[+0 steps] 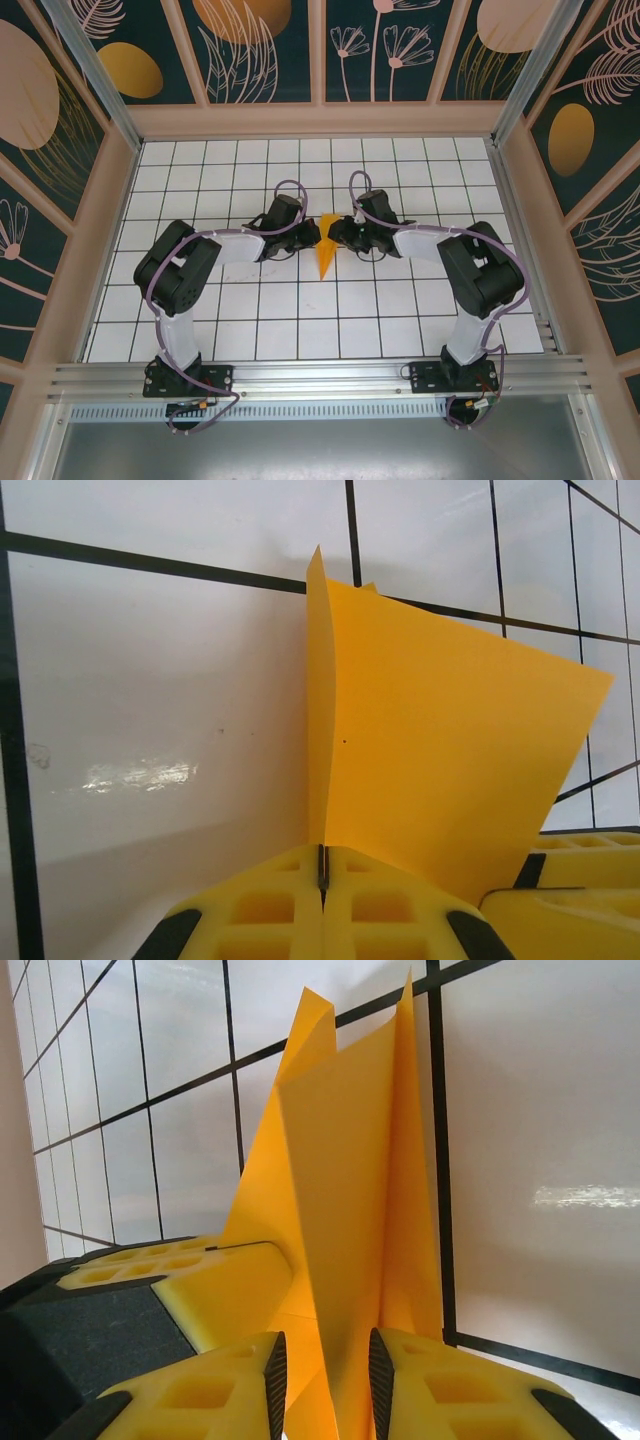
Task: Fold a paper plane with a square sheet of paper (pick it up from the middle)
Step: Turn over a paper plane at the center of the table, then move a paper plane to the center of the table.
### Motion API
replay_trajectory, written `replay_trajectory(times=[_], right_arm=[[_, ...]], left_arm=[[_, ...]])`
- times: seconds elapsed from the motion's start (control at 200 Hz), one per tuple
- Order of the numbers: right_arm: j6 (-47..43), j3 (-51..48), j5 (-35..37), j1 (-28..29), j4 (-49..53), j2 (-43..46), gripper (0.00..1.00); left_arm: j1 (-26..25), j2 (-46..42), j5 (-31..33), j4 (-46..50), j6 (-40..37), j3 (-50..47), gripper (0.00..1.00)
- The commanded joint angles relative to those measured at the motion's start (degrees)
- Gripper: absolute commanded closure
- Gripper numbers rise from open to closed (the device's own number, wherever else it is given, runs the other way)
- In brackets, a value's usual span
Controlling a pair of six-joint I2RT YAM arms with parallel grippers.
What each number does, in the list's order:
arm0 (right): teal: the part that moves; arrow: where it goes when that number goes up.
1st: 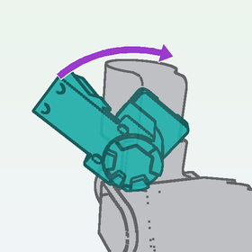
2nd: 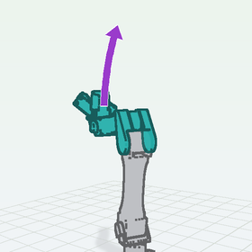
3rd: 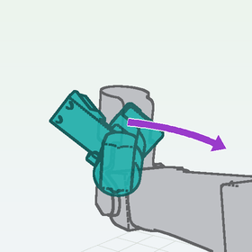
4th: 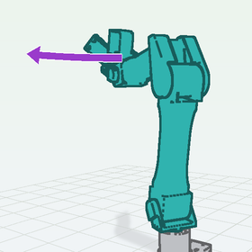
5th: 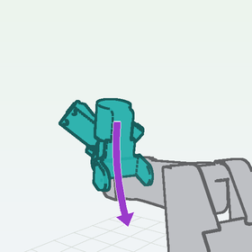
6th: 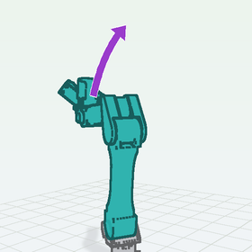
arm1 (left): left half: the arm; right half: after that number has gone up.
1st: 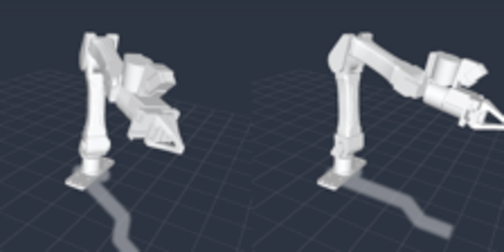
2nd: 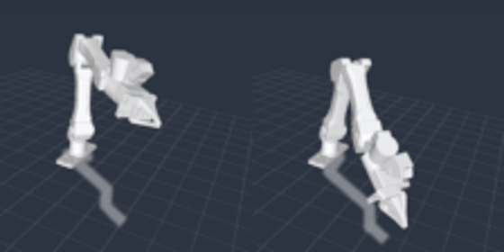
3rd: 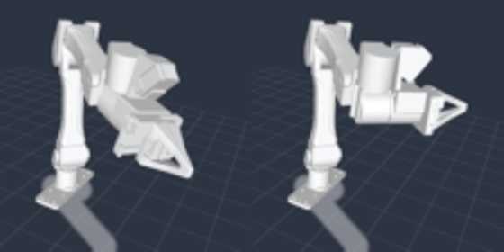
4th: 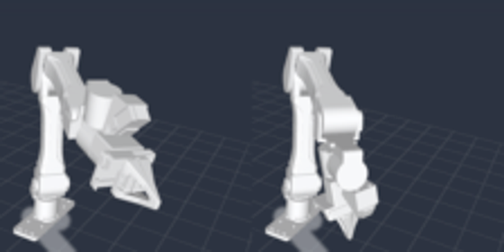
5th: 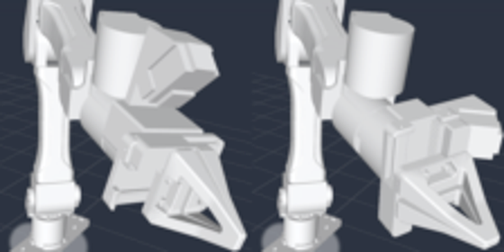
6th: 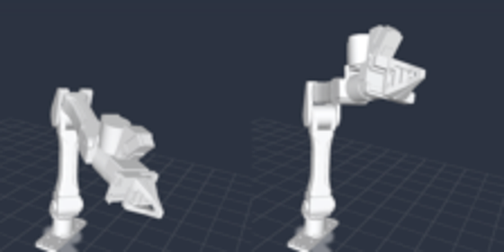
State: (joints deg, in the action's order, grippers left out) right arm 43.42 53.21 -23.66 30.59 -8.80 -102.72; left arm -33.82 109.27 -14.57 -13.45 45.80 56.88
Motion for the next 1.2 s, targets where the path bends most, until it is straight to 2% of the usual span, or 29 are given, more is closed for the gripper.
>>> replay_trajectory(times=[0.0,0.07,0.18,0.405,0.545,0.816,1.036,1.196], right_arm=[[-0.9,2.3,1.3,0.4,2.0,-1.8,0.70],[-1.1,3.2,2.2,0.4,3.2,-2.8,0.72],[-1.6,4.9,5.3,1.6,6.3,-3.5,0.82],[-4.6,8.5,10.7,2.0,13.3,-3.9,0.97],[-7.6,11.4,13.5,2.2,17.9,-3.5,0.97],[-11.8,15.0,13.6,2.8,22.5,-5.0,0.97],[-12.5,16.7,14.3,3.1,24.7,-6.4,0.97],[-13.8,17.7,13.7,3.5,25.5,-6.9,0.97]], left_arm=[[0.4,0.4,-0.6,-0.8,0.9,-0.6,0.95],[0.4,0.1,-0.6,-0.8,0.9,-0.8,0.94],[0.8,-1.0,-0.9,-0.7,0.8,-0.8,0.92],[1.7,-3.1,-0.2,1.0,-0.6,-0.8,0.83],[2.1,-2.8,0.6,2.5,-1.4,-0.8,0.81],[2.1,-0.1,-3.3,2.4,-1.9,0.1,0.80],[2.1,-6.4,3.6,2.4,-2.0,-3.1,0.83],[2.1,-9.7,-2.4,-4.2,-1.3,-6.0,0.88]])
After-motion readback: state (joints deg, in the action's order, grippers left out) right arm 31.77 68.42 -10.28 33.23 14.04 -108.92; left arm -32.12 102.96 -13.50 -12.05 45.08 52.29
